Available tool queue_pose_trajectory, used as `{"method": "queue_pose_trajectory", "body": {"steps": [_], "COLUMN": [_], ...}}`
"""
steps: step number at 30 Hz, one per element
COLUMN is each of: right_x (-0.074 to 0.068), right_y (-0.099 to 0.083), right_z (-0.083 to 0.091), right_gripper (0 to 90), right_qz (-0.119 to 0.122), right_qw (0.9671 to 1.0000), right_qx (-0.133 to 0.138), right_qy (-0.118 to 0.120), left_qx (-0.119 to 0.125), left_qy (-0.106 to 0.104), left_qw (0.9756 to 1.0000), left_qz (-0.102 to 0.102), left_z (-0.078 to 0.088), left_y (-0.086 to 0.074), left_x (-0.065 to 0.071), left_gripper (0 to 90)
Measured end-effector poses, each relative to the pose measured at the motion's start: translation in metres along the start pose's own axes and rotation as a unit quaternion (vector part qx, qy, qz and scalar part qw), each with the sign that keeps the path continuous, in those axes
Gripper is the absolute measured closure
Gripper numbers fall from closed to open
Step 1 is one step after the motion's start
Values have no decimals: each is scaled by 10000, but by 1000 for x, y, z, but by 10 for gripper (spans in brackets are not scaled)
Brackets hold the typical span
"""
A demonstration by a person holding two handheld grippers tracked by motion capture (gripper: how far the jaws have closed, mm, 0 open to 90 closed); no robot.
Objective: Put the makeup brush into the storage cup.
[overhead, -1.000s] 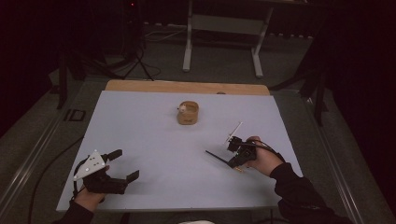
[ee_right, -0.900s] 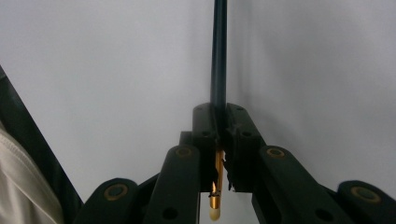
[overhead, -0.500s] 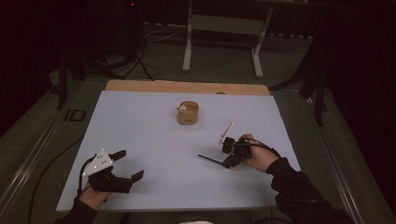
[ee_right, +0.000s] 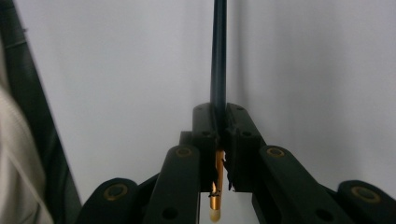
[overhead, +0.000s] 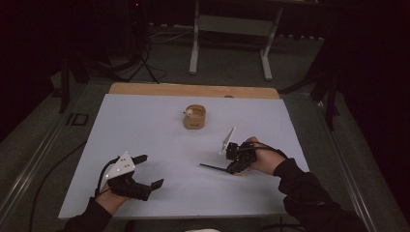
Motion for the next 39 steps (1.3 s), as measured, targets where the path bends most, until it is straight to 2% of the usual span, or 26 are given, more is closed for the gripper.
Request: {"method": "queue_pose_trajectory", "body": {"steps": [3, 6, 11, 13, 15, 17, 19, 20, 21, 23, 24, 27, 29, 30, 32, 34, 35, 39], "right_x": [-2, -5, -7, -8, -9, -10, -12, -12, -12, -13, -15, -15, -15, -16, -15, -15, -15, -16], "right_y": [1, 4, 7, 8, 10, 11, 13, 13, 14, 14, 15, 14, 14, 14, 14, 14, 14, 14], "right_z": [0, 2, 5, 7, 11, 12, 14, 14, 15, 16, 17, 19, 19, 21, 22, 24, 25, 28], "right_gripper": [835, 835, 835, 835, 835, 835, 835, 835, 835, 835, 835, 835, 835, 835, 835, 835, 835, 835], "right_qz": [53, 147, 236, 268, 324, 323, 348, 348, 356, 363, 377, 399, 414, 373, 356, 363, 355, 357], "right_qw": [9999, 9998, 9997, 9995, 9994, 9994, 9992, 9992, 9991, 9990, 9989, 9988, 9988, 9989, 9989, 9989, 9990, 9988], "right_qx": [-76, -27, -19, -60, -44, -58, -57, -57, -43, -38, -37, -75, -92, -123, -145, -157, -165, -164], "right_qy": [65, 137, 64, 122, 141, 139, 202, 202, 205, 261, 291, 282, 246, 267, 254, 234, 228, 276], "left_qx": [-45, -105, -228, -269, -305, -345, -312, -312, -345, -345, -438, -558, -558, -717, -805, -896, -916, -1074], "left_qy": [-79, -153, -251, -341, -347, -449, -379, -379, -380, -380, -280, -249, -249, -166, -117, -48, -36, -14], "left_qw": [10000, 9998, 9993, 9988, 9984, 9972, 9961, 9961, 9949, 9949, 9930, 9901, 9901, 9865, 9838, 9799, 9790, 9698], "left_qz": [-37, -96, -174, -223, -321, -489, -734, -734, -872, -872, -1060, -1262, -1262, -1459, -1599, -1782, -1823, -2191], "left_z": [-4, -7, -10, -12, -13, -13, -13, -13, -14, -14, -17, -20, -20, -25, -28, -32, -33, -41], "left_y": [4, 8, 14, 17, 20, 24, 31, 31, 34, 34, 40, 46, 46, 50, 52, 55, 56, 59], "left_x": [4, 7, 12, 15, 18, 21, 22, 22, 24, 24, 28, 33, 33, 35, 36, 37, 38, 44], "left_gripper": [3, 3, 3, 3, 3, 3, 3, 3, 3, 3, 30, 35, 45, 46, 59, 82, 83, 131]}}
Point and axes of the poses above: each handheld gripper's, and its own axes: z roughly backward along the jaws, y roughly out of its top, x roughly to its right, the point moved 7 cm from there along -z, roughly forward along the jaws, and after that the axes turned 15 degrees about -x, right-handed, at the moved point
